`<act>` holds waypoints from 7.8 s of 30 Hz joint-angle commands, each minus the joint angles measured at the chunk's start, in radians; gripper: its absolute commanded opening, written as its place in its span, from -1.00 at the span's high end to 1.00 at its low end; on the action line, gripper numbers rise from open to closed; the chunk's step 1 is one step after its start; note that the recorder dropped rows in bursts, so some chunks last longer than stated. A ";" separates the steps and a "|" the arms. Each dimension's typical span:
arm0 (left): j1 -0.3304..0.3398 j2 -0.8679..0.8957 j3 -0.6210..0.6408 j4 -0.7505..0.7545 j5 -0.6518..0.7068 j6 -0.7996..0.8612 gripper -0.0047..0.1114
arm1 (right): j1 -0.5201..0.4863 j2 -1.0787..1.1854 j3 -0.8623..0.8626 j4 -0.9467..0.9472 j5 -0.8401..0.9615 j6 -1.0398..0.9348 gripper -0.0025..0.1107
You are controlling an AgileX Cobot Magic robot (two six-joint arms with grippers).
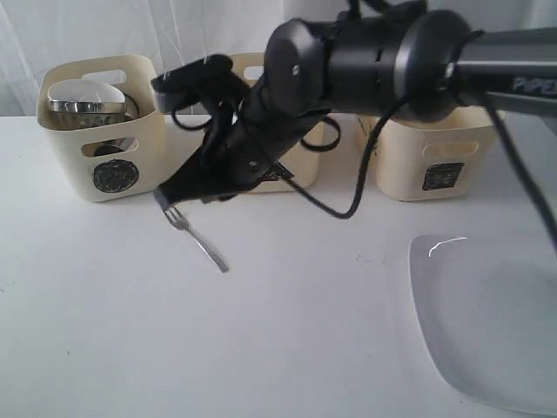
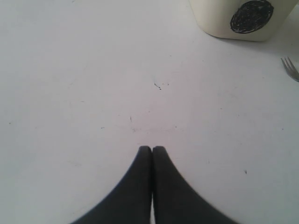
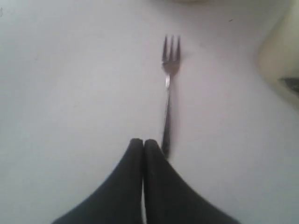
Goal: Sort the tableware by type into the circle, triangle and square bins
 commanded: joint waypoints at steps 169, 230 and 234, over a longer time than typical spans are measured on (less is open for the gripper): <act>0.000 -0.004 0.003 -0.011 0.011 0.000 0.92 | -1.282 -0.012 0.304 0.529 0.355 -0.962 0.82; 0.000 -0.004 0.003 -0.011 0.011 0.000 0.92 | -1.266 0.301 0.318 0.572 0.189 -1.535 0.12; 0.000 -0.004 0.003 -0.011 0.011 0.000 0.92 | -1.236 0.357 0.318 0.572 0.150 -1.586 0.13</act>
